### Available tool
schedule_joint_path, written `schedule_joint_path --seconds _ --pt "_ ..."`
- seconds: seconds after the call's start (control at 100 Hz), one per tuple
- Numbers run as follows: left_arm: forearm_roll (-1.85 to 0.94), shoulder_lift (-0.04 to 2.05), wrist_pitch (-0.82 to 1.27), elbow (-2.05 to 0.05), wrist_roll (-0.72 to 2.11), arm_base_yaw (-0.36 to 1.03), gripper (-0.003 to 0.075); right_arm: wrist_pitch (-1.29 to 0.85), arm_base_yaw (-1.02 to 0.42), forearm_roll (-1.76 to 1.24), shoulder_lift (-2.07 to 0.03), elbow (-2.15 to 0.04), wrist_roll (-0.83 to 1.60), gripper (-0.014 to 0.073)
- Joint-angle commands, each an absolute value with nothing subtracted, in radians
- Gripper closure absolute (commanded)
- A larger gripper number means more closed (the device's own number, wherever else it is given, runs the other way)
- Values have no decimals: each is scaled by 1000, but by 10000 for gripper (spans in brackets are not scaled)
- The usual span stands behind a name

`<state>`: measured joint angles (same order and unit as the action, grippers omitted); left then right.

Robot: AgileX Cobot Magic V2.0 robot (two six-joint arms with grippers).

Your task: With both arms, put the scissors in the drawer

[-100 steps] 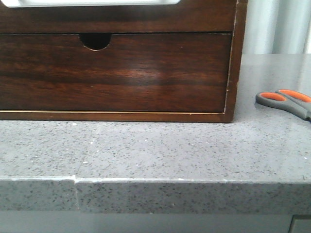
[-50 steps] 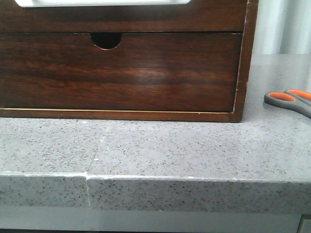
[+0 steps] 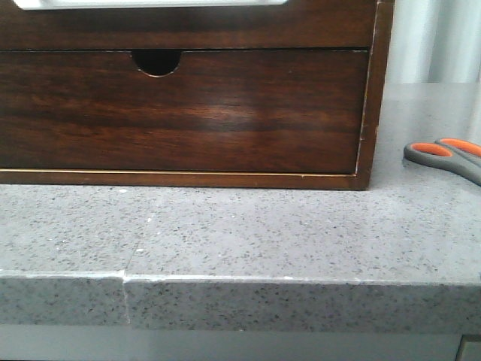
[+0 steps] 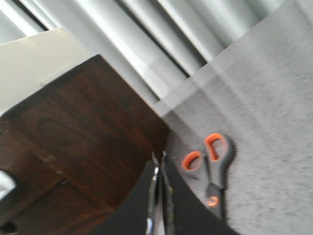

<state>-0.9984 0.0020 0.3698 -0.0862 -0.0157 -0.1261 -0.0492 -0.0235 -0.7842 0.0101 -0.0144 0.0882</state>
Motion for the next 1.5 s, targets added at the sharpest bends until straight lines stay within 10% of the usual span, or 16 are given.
schedule_joint_path --seconds 0.0,0.27,0.47,1.49 --pt "-1019 59 412 -194 71 -124 740 -48 -18 -798 -6 -113 93 636" --pt "-1029 347 550 -421 106 -62 711 -231 -18 -932 -262 -314 93 454" --pt "-1197 510 638 -474 106 15 426 -277 -18 -1197 -409 -339 93 137" --pt "-1856 1110 797 -649 435 158 402 -296 -18 -1129 -429 -336 93 138"
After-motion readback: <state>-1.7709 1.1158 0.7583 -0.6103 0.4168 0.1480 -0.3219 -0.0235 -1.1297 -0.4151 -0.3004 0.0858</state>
